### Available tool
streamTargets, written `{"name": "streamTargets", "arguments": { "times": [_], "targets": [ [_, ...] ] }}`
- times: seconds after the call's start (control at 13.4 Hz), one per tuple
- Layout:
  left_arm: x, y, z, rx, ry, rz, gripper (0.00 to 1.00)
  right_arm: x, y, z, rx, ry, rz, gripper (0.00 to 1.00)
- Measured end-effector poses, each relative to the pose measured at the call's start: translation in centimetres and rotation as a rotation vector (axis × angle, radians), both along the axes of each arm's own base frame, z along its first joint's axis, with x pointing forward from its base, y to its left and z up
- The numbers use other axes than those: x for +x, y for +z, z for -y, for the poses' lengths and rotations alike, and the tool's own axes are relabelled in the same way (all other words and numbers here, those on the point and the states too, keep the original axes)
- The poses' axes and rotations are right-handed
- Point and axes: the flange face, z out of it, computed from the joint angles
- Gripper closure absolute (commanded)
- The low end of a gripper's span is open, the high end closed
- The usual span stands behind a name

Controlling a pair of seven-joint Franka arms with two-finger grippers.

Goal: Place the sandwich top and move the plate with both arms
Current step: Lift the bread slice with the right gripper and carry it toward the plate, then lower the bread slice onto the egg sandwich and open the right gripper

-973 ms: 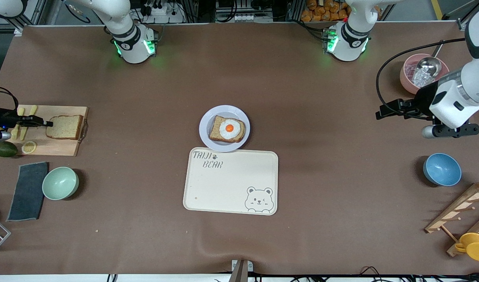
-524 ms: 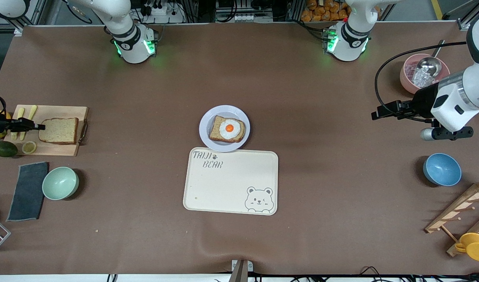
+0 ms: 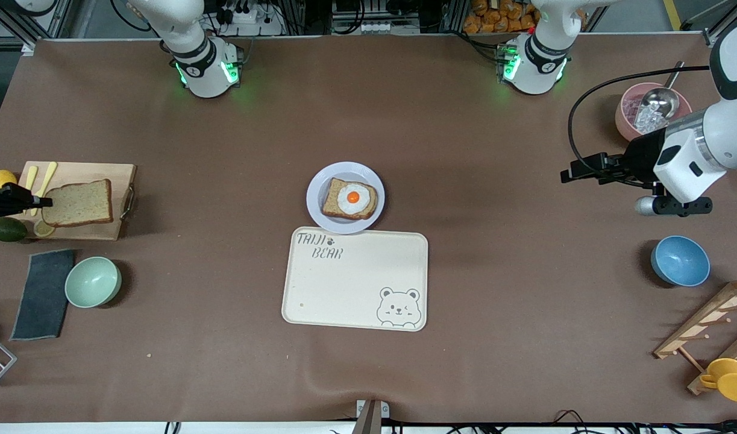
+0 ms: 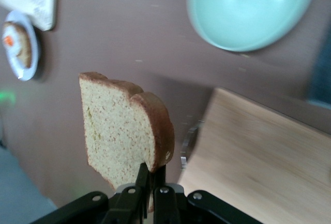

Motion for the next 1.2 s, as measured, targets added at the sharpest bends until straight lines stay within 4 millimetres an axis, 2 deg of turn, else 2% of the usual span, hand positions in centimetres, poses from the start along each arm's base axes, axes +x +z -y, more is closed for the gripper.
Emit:
{"name": "streamTargets", "arguments": {
  "times": [0.15,0.3,0.6,0.75,0.97,1.12,1.2],
  "targets": [
    [0.3,-0.8,-0.2,-0.019,-0.021,0.012,0.00,1.5,2.2,-4.4,0.027,0.072,0.008,1.00],
    [0.6,-1.4,-0.5,-0.025,-0.041,0.045,0.00,3.5,2.9,-9.6,0.058,0.143,0.030,1.00],
    [0.6,-2.8,-0.3,-0.077,-0.070,0.066,0.00,6.7,3.1,-22.6,0.092,0.336,0.035,1.00],
    [0.7,-3.5,-0.5,-0.112,-0.087,0.085,0.00,7.2,2.5,-29.7,0.124,0.431,0.026,1.00],
    [0.6,-5.8,-2.9,-0.225,-0.137,0.122,0.00,7.4,1.5,-41.7,0.122,0.581,0.075,1.00],
    [0.7,-8.1,-4.7,-0.296,-0.144,0.127,0.00,6.0,1.6,-50.7,0.105,0.696,0.114,1.00],
    [0.9,-9.5,-4.9,-0.316,-0.139,0.112,0.00,5.2,1.7,-54.6,0.079,0.713,0.130,1.00]
  ]
}}
